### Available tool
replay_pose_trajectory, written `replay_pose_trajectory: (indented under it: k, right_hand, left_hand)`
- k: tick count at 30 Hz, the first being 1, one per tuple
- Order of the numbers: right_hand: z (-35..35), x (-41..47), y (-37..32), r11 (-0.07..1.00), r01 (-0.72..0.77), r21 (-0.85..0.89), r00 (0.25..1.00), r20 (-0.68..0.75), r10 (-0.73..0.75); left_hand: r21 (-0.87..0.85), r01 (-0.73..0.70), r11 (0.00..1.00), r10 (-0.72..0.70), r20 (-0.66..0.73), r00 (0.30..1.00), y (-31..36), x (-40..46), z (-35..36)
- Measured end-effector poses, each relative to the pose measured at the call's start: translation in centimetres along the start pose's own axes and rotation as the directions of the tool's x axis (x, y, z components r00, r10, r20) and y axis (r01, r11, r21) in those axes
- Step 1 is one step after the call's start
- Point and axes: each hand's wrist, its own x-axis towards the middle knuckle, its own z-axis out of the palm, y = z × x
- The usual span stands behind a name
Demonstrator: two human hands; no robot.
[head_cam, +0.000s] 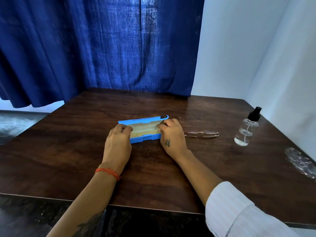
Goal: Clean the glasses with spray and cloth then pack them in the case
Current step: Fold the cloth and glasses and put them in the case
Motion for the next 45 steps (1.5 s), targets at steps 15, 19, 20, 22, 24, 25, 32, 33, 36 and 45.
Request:
replay_pose_trajectory:
  k: [15, 19, 20, 22, 24, 25, 32, 33, 36, 45]
  right_hand:
    - [-1.2, -0.9, -0.9, 0.989, 0.128, 0.078, 0.966, 0.216, -0.142]
    - [-2.0, -1.3, -1.2, 0.982, 0.158, 0.103, 0.978, 0.119, -0.17]
    - [-2.1, -1.6, -1.4, 0.98, 0.162, 0.113, 0.981, 0.092, -0.173]
    - [-2.4, -2.2, -2.2, 0.974, 0.173, 0.145, 0.975, 0.115, -0.19]
    - [-2.6, -2.8, -3.2, 0.974, 0.152, 0.17, 0.941, 0.275, -0.195]
    - [-2.7, -3.0, -3.5, 0.978, 0.129, 0.164, 0.904, 0.385, -0.184]
    - [-2.6, -3.2, -3.5, 0.99, 0.123, 0.068, 0.781, 0.609, -0.139]
    - [-2.6, -3.2, -3.6, 0.991, 0.122, 0.06, 0.775, 0.617, -0.132]
    - [-2.7, -3.1, -3.7, 0.991, 0.122, 0.049, 0.767, 0.629, -0.126]
    - [-2.7, -2.9, -3.7, 0.992, 0.114, 0.046, 0.778, 0.618, -0.118]
  left_hand:
    - [0.197, -0.227, 0.954, 0.177, 0.242, 0.954, 0.1, -1.0, 0.0]
    - [0.064, -0.26, 0.963, 0.258, 0.04, 0.965, 0.1, -1.1, -1.0]
    - [0.04, -0.262, 0.964, 0.264, -0.042, 0.964, 0.2, -1.0, -1.3]
    - [0.068, -0.251, 0.966, 0.257, -0.105, 0.961, 0.0, -0.8, -1.9]
    - [0.127, -0.237, 0.963, 0.24, -0.01, 0.971, -0.6, -0.2, -2.0]
    - [0.142, -0.231, 0.963, 0.223, 0.07, 0.972, -1.1, 0.3, -1.9]
    - [-0.299, 0.016, 0.954, 0.079, 0.303, 0.95, -3.1, 3.2, 0.0]
    - [-0.363, 0.063, 0.93, 0.046, 0.284, 0.958, -3.0, 3.5, 0.2]
    - [-0.446, 0.168, 0.879, -0.081, 0.207, 0.975, -2.6, 4.5, 0.9]
    - [-0.475, 0.221, 0.852, -0.245, 0.013, 0.97, -1.1, 4.4, 3.3]
